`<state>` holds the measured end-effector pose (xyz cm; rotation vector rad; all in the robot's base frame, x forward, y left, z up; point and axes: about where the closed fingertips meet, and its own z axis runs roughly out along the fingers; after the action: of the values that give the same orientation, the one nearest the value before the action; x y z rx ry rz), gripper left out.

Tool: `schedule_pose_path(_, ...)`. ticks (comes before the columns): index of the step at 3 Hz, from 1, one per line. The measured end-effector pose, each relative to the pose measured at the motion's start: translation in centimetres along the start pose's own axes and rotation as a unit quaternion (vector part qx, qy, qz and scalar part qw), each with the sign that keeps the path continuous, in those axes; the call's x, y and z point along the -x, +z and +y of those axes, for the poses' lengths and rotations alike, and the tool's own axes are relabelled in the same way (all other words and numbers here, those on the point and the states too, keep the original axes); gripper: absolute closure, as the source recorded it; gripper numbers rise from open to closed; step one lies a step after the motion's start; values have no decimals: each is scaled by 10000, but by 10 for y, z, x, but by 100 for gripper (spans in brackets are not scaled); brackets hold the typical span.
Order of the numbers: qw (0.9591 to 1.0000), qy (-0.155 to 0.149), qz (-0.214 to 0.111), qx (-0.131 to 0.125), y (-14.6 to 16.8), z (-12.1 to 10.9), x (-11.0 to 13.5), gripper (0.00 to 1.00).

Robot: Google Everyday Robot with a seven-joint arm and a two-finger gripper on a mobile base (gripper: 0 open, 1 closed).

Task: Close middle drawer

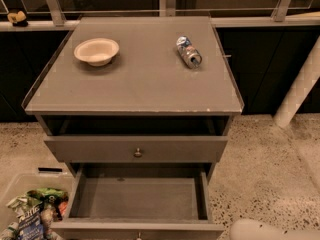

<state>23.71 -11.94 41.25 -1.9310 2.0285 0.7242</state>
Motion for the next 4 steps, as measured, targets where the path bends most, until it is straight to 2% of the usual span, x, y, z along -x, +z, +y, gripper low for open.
schedule_pose_path(1, 10000, 0, 0, 0, 0, 0, 0, 0)
schedule_pose_path(2, 9996, 187, 128, -165, 4, -13, -1, 0)
schedule_pose_path(3, 9968, 605, 307, -414, 11, -39, -3, 0)
schedule_pose_path(4, 9931, 1006, 344, -493, 18, -67, -7, 0)
